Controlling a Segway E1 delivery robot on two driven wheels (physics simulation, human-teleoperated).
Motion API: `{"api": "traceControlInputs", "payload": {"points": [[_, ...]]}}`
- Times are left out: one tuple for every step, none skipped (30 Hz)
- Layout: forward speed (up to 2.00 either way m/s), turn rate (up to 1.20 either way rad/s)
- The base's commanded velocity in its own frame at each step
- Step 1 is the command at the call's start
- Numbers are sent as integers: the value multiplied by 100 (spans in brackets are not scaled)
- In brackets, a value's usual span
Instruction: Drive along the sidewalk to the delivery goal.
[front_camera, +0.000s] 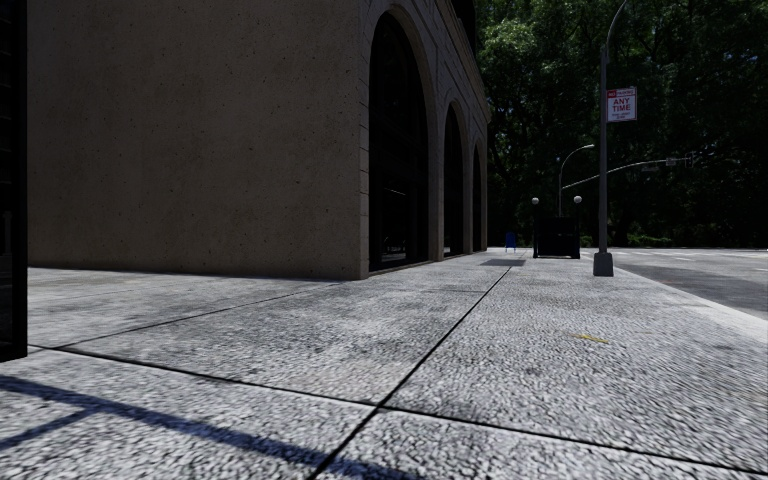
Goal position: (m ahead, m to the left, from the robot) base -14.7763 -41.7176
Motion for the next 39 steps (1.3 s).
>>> {"api": "traceControlInputs", "payload": {"points": [[0, 0], [0, 0], [0, 0], [0, 0], [0, 0], [0, 0], [0, 0], [0, 0], [0, 0], [0, 0], [0, 0], [0, 0], [9, 0], [29, 0], [29, 0], [40, 0], [46, 0], [51, 0], [51, 0], [67, 0], [103, 0], [200, 0], [200, 0], [200, 0], [200, 0], [200, 0], [200, 0], [200, 0], [200, 0], [200, 0], [200, 0], [200, 0], [200, 0], [200, 0], [200, -5], [200, -12], [200, -12], [200, -18], [200, -21]]}}
